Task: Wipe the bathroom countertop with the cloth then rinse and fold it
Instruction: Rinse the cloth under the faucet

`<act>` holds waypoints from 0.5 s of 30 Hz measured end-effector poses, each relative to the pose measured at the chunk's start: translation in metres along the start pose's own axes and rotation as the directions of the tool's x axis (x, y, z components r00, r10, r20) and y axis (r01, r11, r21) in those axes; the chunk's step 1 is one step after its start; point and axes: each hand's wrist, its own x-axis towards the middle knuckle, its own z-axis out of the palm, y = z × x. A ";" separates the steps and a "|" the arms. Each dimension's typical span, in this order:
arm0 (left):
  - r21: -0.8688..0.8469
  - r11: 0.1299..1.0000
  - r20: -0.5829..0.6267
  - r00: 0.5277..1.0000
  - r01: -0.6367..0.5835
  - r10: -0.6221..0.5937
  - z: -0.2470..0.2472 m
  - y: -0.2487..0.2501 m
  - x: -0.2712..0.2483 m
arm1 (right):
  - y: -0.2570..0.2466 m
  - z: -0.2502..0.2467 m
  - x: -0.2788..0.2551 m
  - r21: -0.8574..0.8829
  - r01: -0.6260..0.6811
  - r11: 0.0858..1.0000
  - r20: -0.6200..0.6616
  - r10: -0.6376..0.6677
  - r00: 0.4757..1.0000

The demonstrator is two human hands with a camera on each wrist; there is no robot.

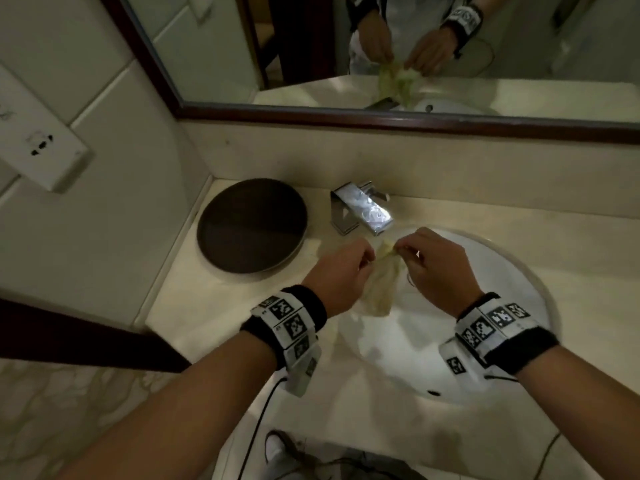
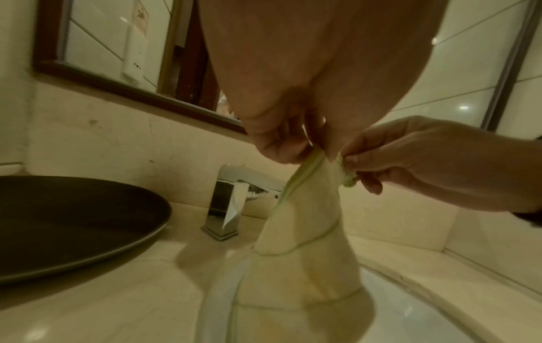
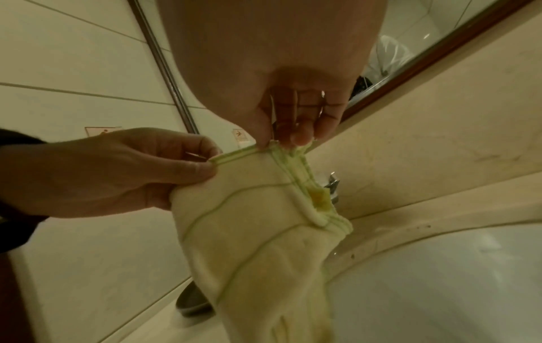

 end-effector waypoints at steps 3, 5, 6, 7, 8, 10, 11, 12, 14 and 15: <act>0.063 0.996 0.069 0.996 0.059 -0.063 0.003 0.006 0.015 | 0.015 -0.006 0.015 0.059 -0.061 0.996 0.091 0.055 0.994; 0.179 0.983 0.077 0.995 0.049 -0.064 0.006 0.006 0.021 | 0.028 -0.004 0.034 0.104 -0.183 0.978 0.131 0.169 0.977; 0.223 0.973 0.060 0.996 0.052 -0.067 0.009 0.005 0.022 | 0.035 -0.001 0.045 0.106 -0.249 0.963 0.164 0.230 0.959; 0.250 0.966 0.026 0.997 0.059 -0.068 0.011 0.005 0.023 | 0.043 0.004 0.058 0.082 -0.298 0.951 0.206 0.277 0.939; 0.261 0.963 -0.012 0.998 0.069 -0.068 0.014 0.003 0.023 | 0.050 0.011 0.070 0.045 -0.330 0.943 0.252 0.309 0.917; 0.268 0.959 -0.090 0.994 0.086 -0.064 0.020 -0.001 0.024 | 0.056 0.026 0.093 -0.003 -0.343 0.939 0.329 0.325 0.887; 0.267 0.959 -0.128 0.990 0.091 -0.058 0.023 -0.003 0.024 | 0.056 0.033 0.102 -0.017 -0.332 0.943 0.350 0.317 0.882; 0.264 0.959 -0.164 0.985 0.102 -0.059 0.026 -0.006 0.025 | 0.056 0.041 0.111 -0.026 -0.321 0.947 0.362 0.309 0.880; 0.253 0.958 -0.226 0.971 0.133 -0.075 0.029 -0.011 0.027 | 0.056 0.052 0.124 -0.060 -0.301 0.952 0.344 0.303 0.889; 0.253 0.956 -0.246 0.966 0.149 -0.086 0.030 -0.013 0.028 | 0.058 0.058 0.130 -0.098 -0.283 0.954 0.321 0.299 0.899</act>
